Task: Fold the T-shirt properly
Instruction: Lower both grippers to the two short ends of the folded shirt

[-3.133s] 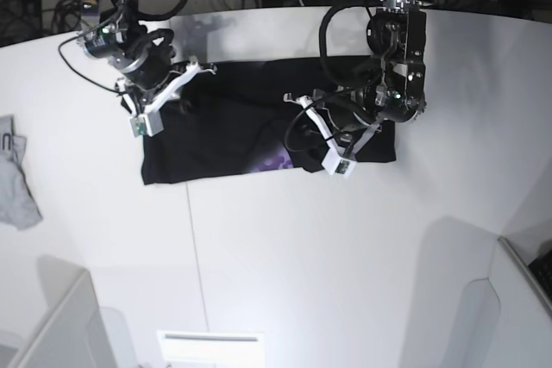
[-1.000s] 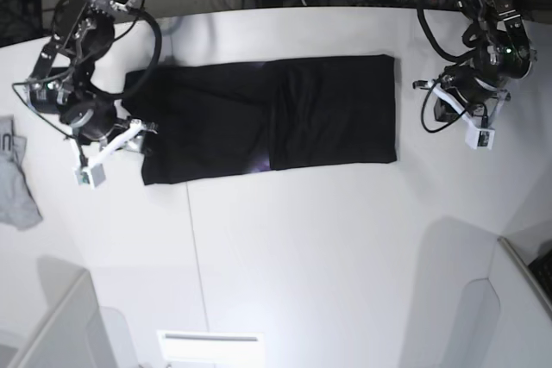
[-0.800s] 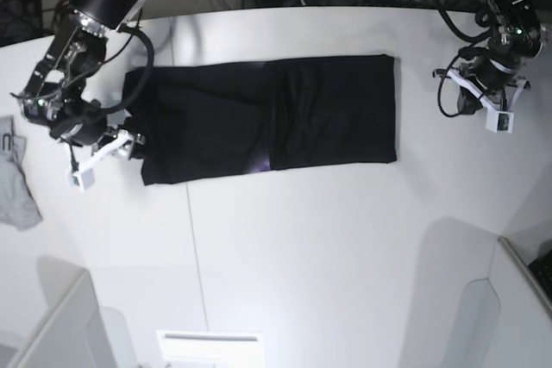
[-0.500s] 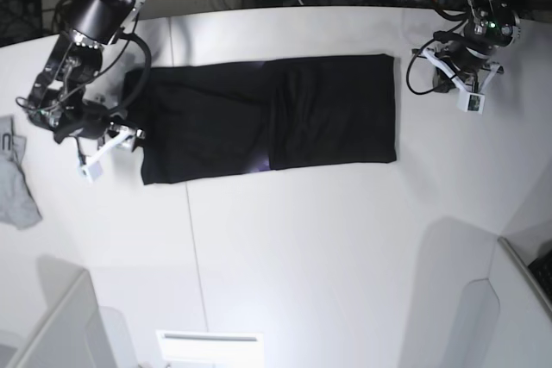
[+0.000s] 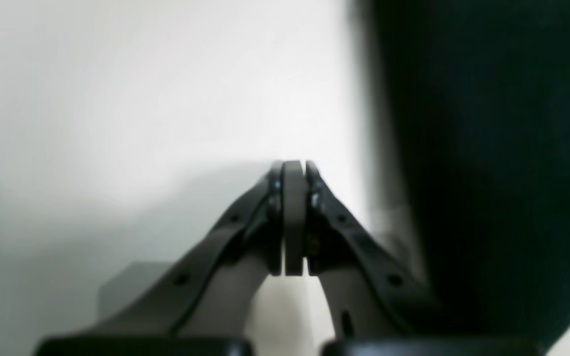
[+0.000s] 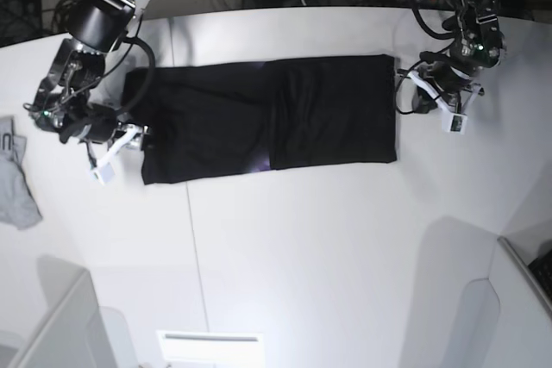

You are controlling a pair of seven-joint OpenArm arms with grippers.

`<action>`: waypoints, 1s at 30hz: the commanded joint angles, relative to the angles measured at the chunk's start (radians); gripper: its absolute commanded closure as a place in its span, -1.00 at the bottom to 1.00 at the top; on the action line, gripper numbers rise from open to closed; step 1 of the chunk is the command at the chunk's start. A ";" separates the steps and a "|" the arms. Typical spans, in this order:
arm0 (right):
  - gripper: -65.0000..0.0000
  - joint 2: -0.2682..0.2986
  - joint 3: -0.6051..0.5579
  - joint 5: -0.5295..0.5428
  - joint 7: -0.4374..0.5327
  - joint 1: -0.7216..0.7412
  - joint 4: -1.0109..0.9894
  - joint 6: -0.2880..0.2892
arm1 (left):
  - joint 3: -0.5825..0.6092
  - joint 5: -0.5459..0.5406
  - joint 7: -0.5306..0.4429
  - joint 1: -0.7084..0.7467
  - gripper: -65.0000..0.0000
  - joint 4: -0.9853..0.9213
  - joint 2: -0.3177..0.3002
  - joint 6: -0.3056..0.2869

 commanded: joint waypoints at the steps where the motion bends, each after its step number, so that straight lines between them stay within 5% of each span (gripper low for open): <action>1: -0.28 -0.007 -0.004 -0.030 -0.044 -0.003 0.001 0.001 | 0.010 0.013 0.024 0.000 1.00 0.002 -0.004 -0.003; 9: -0.23 -0.024 -0.035 -0.030 -0.026 -0.060 -0.003 0.001 | 0.096 0.089 0.024 -0.088 1.00 -0.064 0.002 -0.002; 21: 0.99 -0.027 -0.047 -0.031 -0.003 -0.056 0.001 -0.002 | 0.133 0.112 0.023 -0.213 1.00 -0.164 0.019 -0.002; 30: 1.00 -0.031 -0.047 -0.034 0.017 -0.066 0.116 -0.084 | 0.133 0.112 0.026 -0.244 1.00 -0.173 0.022 -0.002</action>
